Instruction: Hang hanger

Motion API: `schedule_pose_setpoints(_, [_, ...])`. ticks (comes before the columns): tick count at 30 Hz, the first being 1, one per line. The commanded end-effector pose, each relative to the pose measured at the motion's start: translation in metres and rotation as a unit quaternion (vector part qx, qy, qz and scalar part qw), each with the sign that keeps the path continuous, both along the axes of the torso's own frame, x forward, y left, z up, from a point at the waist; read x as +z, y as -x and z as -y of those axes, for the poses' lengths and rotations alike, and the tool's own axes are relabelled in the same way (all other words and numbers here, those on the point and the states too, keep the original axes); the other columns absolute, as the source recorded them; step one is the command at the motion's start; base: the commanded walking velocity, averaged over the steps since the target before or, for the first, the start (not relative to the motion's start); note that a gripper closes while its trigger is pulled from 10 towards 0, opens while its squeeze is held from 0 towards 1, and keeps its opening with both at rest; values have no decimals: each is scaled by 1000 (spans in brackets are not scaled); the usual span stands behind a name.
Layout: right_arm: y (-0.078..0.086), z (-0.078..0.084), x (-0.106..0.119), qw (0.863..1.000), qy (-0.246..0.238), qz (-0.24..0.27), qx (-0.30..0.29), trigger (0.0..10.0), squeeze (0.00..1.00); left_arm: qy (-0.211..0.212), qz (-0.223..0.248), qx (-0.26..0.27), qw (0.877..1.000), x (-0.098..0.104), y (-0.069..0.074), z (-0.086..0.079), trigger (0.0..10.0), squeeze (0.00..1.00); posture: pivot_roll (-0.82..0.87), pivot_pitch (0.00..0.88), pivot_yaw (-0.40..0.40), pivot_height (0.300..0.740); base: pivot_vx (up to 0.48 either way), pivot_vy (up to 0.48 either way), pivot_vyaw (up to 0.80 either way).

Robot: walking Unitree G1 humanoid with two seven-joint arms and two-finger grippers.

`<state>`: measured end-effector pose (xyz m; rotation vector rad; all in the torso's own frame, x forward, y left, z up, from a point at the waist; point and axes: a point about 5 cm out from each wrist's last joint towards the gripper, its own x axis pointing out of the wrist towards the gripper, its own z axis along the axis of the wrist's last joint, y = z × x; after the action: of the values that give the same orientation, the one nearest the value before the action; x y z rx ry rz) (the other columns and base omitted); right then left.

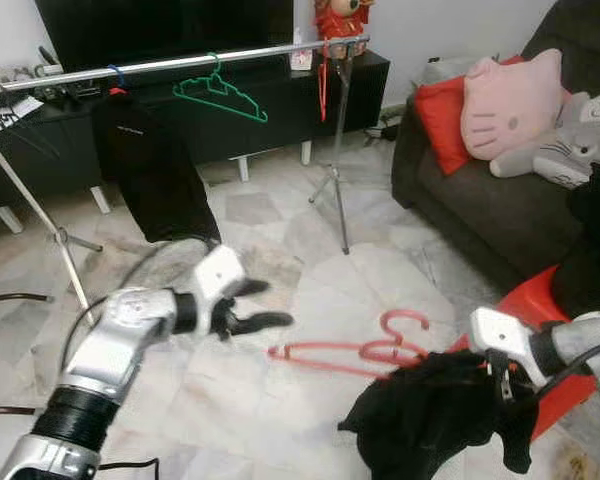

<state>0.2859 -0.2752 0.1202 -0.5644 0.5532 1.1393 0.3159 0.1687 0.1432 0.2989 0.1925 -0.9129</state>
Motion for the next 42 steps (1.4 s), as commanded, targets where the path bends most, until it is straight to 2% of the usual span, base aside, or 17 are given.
schedule_pose_setpoints(1, [-14,-2,28,997,-30,69,-15,0,0,-21,23,62,998,-1,-8,-11,10000,1000,-138,50,-40,740,0,0,0])
schedule_pose_setpoints(2, [-16,-2,31,996,-32,78,-19,0,0,-20,31,79,996,-1,-9,-13,10000,1000,-137,53,-40,740,0,0,0])
schedule_pose_setpoints(3, [-19,-2,36,995,-33,95,-24,0,0,-9,44,111,993,-1,-12,-15,10000,0,-137,53,-40,740,0,0,0])
schedule_pose_setpoints(7, [-26,-5,48,991,-43,126,-32,0,0,8,40,131,991,-9,-11,-14,10000,0,-139,56,-43,740,0,0,0])
schedule_pose_setpoints(11, [-27,-14,59,989,-71,132,-13,0,0,4,28,134,991,-19,-9,-12,10000,0,-141,57,-44,740,0,0,0])
schedule_pose_setpoints(12, [-30,-22,67,985,-84,149,-3,0,0,12,18,114,993,-23,-5,-5,10000,0,-138,60,-41,740,0,0,0])
schedule_pose_setpoints(13, [-31,-25,70,984,-87,156,-1,0,0,15,15,105,994,-23,-3,-1,10000,0,-138,60,-41,740,0,0,0])
schedule_pose_setpoints(16, [-34,-35,84,979,-101,173,22,0,0,33,-1,31,999,-21,9,23,10000,0,-133,63,-38,740,0,0,0])
schedule_pose_setpoints(19, [-36,-38,93,977,-95,187,32,0,0,26,-13,-4,1000,-23,14,32,10000,0,-139,62,-35,740,0,0,0])
schedule_pose_setpoints(25, [-34,-43,108,973,-99,202,52,0,0,22,-23,-13,999,-28,15,38,10000,0,-142,62,-36,740,0,0,0])
schedule_pose_setpoints(32, [-26,-63,135,961,-130,224,101,0,0,15,-18,-56,998,-19,20,55,10000,0,-154,58,-34,740,0,0,0])
schedule_pose_setpoints(42, [-21,-66,142,960,-122,225,116,0,0,8,-29,-48,998,-22,18,59,10000,0,-162,48,-38,740,0,0,0])
